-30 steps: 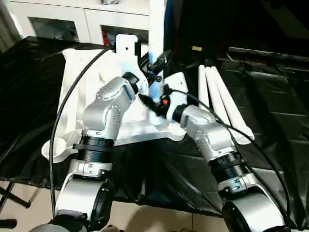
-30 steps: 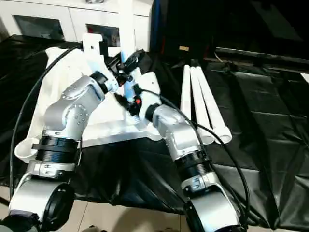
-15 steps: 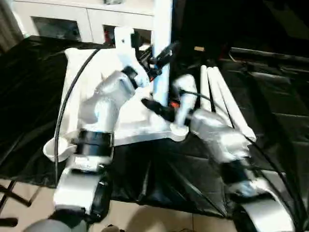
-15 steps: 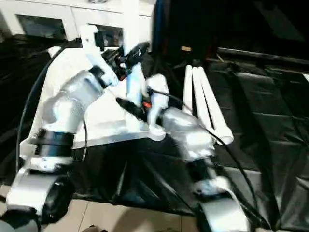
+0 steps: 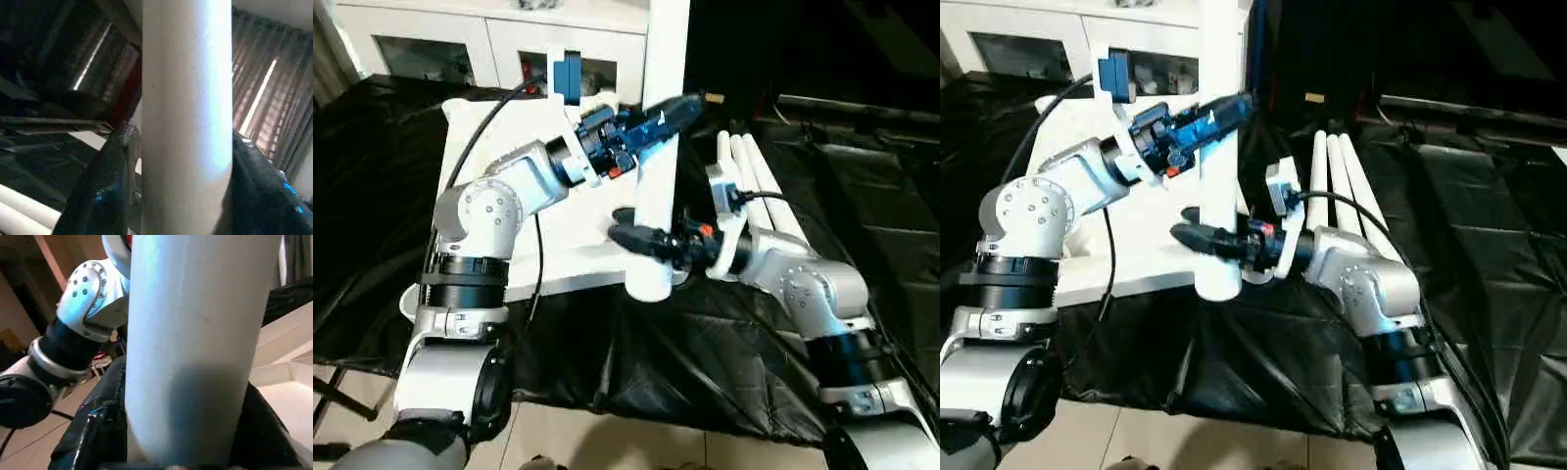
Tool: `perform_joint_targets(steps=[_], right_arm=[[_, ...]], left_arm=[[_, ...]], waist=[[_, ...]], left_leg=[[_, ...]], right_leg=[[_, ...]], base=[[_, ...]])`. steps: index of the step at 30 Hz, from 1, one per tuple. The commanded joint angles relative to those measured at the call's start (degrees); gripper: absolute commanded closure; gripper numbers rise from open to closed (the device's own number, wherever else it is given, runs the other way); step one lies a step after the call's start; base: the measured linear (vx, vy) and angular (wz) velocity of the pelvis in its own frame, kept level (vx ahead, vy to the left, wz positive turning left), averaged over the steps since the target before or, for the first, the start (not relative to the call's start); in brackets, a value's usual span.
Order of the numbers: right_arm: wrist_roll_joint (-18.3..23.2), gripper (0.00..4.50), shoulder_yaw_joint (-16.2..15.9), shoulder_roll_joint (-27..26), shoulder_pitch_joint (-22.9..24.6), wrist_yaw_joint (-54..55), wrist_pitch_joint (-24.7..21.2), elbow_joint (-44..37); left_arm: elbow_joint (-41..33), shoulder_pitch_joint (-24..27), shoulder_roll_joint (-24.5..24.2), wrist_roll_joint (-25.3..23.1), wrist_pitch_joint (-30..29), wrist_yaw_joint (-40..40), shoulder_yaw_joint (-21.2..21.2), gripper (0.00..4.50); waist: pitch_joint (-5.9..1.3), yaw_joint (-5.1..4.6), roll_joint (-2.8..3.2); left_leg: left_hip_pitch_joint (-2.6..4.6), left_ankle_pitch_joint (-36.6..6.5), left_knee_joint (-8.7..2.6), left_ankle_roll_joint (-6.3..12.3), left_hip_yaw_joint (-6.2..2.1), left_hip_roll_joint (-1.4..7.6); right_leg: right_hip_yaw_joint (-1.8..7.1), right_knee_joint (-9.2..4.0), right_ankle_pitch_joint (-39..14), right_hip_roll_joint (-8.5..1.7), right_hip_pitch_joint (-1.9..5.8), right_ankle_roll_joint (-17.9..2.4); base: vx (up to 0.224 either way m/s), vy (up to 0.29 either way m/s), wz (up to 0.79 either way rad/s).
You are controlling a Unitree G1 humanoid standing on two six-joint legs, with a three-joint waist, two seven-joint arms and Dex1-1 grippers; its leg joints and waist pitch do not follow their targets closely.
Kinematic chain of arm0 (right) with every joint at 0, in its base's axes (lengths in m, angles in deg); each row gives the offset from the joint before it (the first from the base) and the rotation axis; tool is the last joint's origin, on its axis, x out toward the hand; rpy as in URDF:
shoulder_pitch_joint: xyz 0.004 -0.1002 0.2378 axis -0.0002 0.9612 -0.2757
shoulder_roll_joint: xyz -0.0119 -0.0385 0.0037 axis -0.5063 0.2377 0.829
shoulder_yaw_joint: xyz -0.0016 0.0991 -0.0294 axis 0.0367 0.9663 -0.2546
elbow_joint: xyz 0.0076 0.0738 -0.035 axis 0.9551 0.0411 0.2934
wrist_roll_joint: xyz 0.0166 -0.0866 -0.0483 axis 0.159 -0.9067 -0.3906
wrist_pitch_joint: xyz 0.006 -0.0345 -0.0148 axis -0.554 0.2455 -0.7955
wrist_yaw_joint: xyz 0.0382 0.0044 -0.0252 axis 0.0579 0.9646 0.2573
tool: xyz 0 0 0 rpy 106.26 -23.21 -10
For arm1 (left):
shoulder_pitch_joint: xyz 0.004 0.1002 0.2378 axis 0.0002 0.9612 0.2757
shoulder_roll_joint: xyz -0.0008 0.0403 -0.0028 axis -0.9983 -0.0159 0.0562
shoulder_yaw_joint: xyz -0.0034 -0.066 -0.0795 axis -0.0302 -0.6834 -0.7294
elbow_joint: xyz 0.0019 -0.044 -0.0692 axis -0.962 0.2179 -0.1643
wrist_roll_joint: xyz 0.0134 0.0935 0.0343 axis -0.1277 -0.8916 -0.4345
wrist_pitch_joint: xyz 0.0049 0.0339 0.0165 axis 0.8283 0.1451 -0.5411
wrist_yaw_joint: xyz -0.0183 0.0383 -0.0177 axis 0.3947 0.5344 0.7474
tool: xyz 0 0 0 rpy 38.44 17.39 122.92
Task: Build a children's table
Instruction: Insert table leg to table base
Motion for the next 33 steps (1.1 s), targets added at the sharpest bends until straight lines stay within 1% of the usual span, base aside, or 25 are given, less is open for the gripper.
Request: perform_joint_targets(steps=[1,2,3,4,5,6,7,8,9,10,11,12,13,14,15,16,17,18,19,20,21,22,23,27,33], right_arm=[[0.1,2.61,0.4,0.3,-0.4,-0.2,1.7,-3.5],[-1.3,2.61,0.2,0.2,-0.6,0.9,3.0,-3.2],[-3.8,2.61,-0.2,0.0,-0.8,2.9,5.3,-2.5],[-4.6,2.61,-0.4,-0.1,-1.5,4.1,5.3,-1.4],[-4.9,2.05,-0.1,-0.4,-2.0,5.2,4.9,-0.7],[-5.0,1.91,0.1,-0.5,-2.3,6.0,4.6,-0.2],[-5.3,1.91,0.4,-0.8,-2.8,7.2,4.3,0.5],[-5.8,1.88,1.3,-1.3,-3.4,9.4,4.7,1.5],[-6.4,1.62,2.3,-1.3,-4.1,11.4,5.0,2.4],[-6.4,1.51,2.3,-1.3,-4.1,11.4,5.0,2.4],[-6.8,1.48,2.8,-1.3,-4.6,12.9,5.0,3.1],[-7.0,1.48,3.1,-1.3,-4.9,13.8,4.9,3.6],[-6.4,1.41,3.7,-1.2,-5.4,14.0,4.0,4.0],[-5.0,1.37,4.2,-0.9,-5.7,13.6,1.9,4.2],[-4.6,1.34,4.4,-0.8,-5.8,13.5,1.2,4.3],[-3.9,1.34,4.6,-0.5,-5.8,12.9,0.3,4.2],[-3.7,1.34,4.5,-0.2,-5.7,12.2,0.0,4.1],[-4.0,1.34,3.8,0.6,-5.6,11.3,-0.5,3.9],[-4.4,1.34,3.1,1.2,-5.4,10.5,-0.7,3.6],[-5.2,1.34,2.4,1.9,-5.3,10.4,-1.1,3.4],[-5.3,1.34,2.3,1.9,-5.2,10.4,-1.2,3.3],[-5.5,1.34,2.2,2.0,-5.2,10.6,-1.3,3.3],[-5.5,1.34,2.2,2.0,-5.3,11.2,-1.6,3.4],[-6.0,1.34,1.9,1.8,-6.1,12.9,-3.1,4.0],[-7.6,1.34,0.4,2.0,-7.3,13.6,-3.9,5.0]], left_arm=[[1.0,-0.1,0.4,-0.9,-0.5,3.4,-1.0,2.21],[1.3,-0.3,0.5,-1.1,-0.2,4.0,-1.2,2.25],[1.8,-0.5,0.6,-1.5,0.5,4.9,-1.5,2.30],[2.0,-0.7,0.9,-1.7,1.1,5.9,-1.9,2.42],[2.1,-0.8,1.0,-2.1,1.4,6.5,-1.9,2.58],[2.2,-0.9,1.0,-2.3,1.5,6.8,-1.9,2.62],[2.3,-1.0,1.0,-2.7,1.8,7.4,-1.9,2.62],[2.4,-1.2,1.1,-3.2,2.2,8.3,-1.8,2.63],[2.4,-1.5,1.4,-3.5,2.2,10.0,-2.0,2.68],[2.4,-1.5,1.4,-3.5,2.2,10.1,-2.0,2.70],[2.3,-1.7,1.6,-3.3,2.2,10.5,-2.2,2.70],[2.2,-1.8,1.7,-3.1,2.1,10.7,-2.3,2.70],[2.2,-1.9,1.9,-3.1,1.7,11.9,-2.5,2.70],[2.5,-2.2,2.2,-3.6,1.2,14.4,-2.9,2.70],[2.7,-2.3,2.3,-3.8,1.2,15.2,-3.0,2.70],[3.0,-2.5,2.4,-4.2,1.3,16.5,-3.1,2.70],[3.1,-2.6,2.5,-4.2,1.6,16.8,-3.2,2.70],[3.5,-2.8,2.7,-4.4,1.9,17.9,-3.5,2.70],[3.8,-2.9,2.7,-4.6,2.2,18.5,-3.6,2.70],[3.6,-2.7,2.8,-5.0,2.8,18.4,-3.4,2.70],[3.6,-2.7,2.8,-5.0,2.9,18.4,-3.4,2.70],[3.2,-2.5,2.7,-5.4,3.2,18.1,-3.0,2.70],[2.8,-2.2,2.7,-5.6,3.3,18.0,-2.7,2.70],[1.9,-1.8,2.9,-6.8,3.8,18.8,-1.6,2.70],[0.5,-1.5,2.9,-8.3,4.4,18.2,1.0,2.70]], waist=[[-4.48,0.30,0.95],[-4.47,0.27,0.94],[-4.54,0.30,0.92],[-4.52,0.22,0.86],[-4.54,0.19,0.73],[-4.54,0.19,0.73],[-4.55,0.08,0.79],[-4.47,-0.11,0.71],[-4.50,-0.09,0.77],[-4.52,-0.09,0.54],[-4.49,0.11,0.71],[-4.54,0.15,0.74],[-4.62,0.11,0.75],[-4.61,0.08,0.50],[-4.63,0.14,0.58],[-4.59,0.26,0.47],[-4.58,0.35,0.49],[-4.57,0.34,0.30],[-4.50,0.43,0.43],[-4.50,0.38,0.04],[-4.52,0.44,0.11],[-4.46,0.38,0.16],[-4.48,0.34,0.01],[-4.57,0.23,0.03],[-4.53,0.26,0.07]], left_leg=[[0.63,-4.6,-3.28,1.84,-0.87,1.49],[0.57,-4.5,-3.27,1.70,-0.88,1.51],[0.61,-4.1,-3.24,1.34,-0.90,1.53],[0.62,-4.1,-3.24,1.25,-0.87,1.39],[0.59,-4.0,-3.26,1.38,-0.88,1.38],[0.59,-4.0,-3.26,1.38,-0.88,1.38],[0.45,-3.9,-3.29,1.50,-0.98,1.39],[0.57,-4.0,-3.29,1.27,-0.98,1.42],[0.62,-4.0,-3.26,1.29,-0.92,1.36],[0.63,-3.8,-3.23,1.26,-0.85,1.40],[0.60,-3.2,-3.21,1.29,-0.83,1.36],[0.58,-2.8,-3.18,1.36,-0.84,1.36],[0.52,-2.1,-3.12,1.69,-0.85,1.33],[0.56,-2.0,-3.09,2.17,-0.76,1.34],[0.58,-2.2,-3.05,2.36,-0.77,1.35],[0.57,-2.3,-3.06,2.84,-0.75,1.37],[0.54,-2.3,-3.06,2.90,-0.77,1.36],[0.49,-2.3,-3.07,2.98,-0.76,1.34],[0.54,-2.7,-3.11,2.81,-0.79,1.38],[0.48,-2.9,-3.07,2.72,-0.74,1.33],[0.44,-2.7,-3.07,2.73,-0.79,1.30],[0.44,-2.6,-3.06,2.79,-0.76,1.32],[0.41,-2.5,-3.08,2.82,-0.77,1.34],[0.38,-1.6,-2.97,3.15,-0.77,1.33],[0.47,-2.2,-2.96,2.87,-0.73,1.37]], right_leg=[[2.24,-3.41,2.9,-3.18,4.08,-16.5],[2.26,-3.41,2.9,-3.23,4.10,-16.4],[2.22,-3.39,3.0,-3.24,4.01,-16.2],[2.22,-3.43,2.9,-3.09,4.04,-16.0],[2.23,-3.42,3.0,-3.08,4.15,-16.0],[2.23,-3.42,3.0,-3.08,4.15,-16.0],[2.21,-3.34,3.0,-3.10,4.22,-15.9],[2.24,-3.44,1.9,-3.15,4.11,-15.2],[2.24,-3.49,1.5,-3.12,4.11,-15.2],[2.30,-3.51,1.5,-3.12,4.08,-15.1],[2.35,-3.38,2.0,-3.09,4.08,-15.2],[2.34,-3.29,2.7,-3.06,4.10,-15.3],[2.31,-3.12,4.4,-3.00,4.15,-15.7],[2.31,-3.13,5.3,-2.93,4.12,-15.9],[2.32,-3.06,5.4,-2.96,4.15,-16.1],[2.33,-3.20,5.0,-2.99,4.19,-16.1],[2.33,-3.19,4.8,-3.03,4.22,-16.0],[2.31,-3.24,4.5,-3.02,4.27,-15.8],[2.28,-3.34,3.3,-3.05,4.22,-15.5],[2.33,-3.40,2.8,-3.06,4.24,-15.2],[2.32,-3.34,2.7,-3.09,4.30,-15.2],[2.34,-3.42,2.3,-3.12,4.18,-15.1],[2.33,-3.42,2.2,-3.14,4.22,-15.0],[2.33,-3.26,2.9,-3.14,4.17,-15.1],[2.32,-3.38,1.7,-3.16,4.05,-15.1]], base=[[0.000,0.000,0.00],[0.000,0.000,0.00],[0.000,0.000,0.00],[0.000,0.000,0.00],[0.000,0.000,0.00],[0.000,0.000,0.00],[0.000,0.000,0.00],[0.000,0.000,0.00],[0.000,0.000,0.00],[0.000,0.000,0.00],[0.000,0.000,0.00],[0.000,0.000,0.00],[0.000,0.000,0.00],[0.000,0.000,0.00],[0.000,0.000,0.00],[0.000,0.000,0.00],[0.000,0.000,0.00],[0.000,0.000,0.00],[0.000,0.000,0.00],[0.000,0.000,0.00],[0.000,0.000,0.00],[0.000,0.000,0.00],[0.000,0.000,0.00],[0.000,0.000,0.00],[0.000,0.000,0.00]])
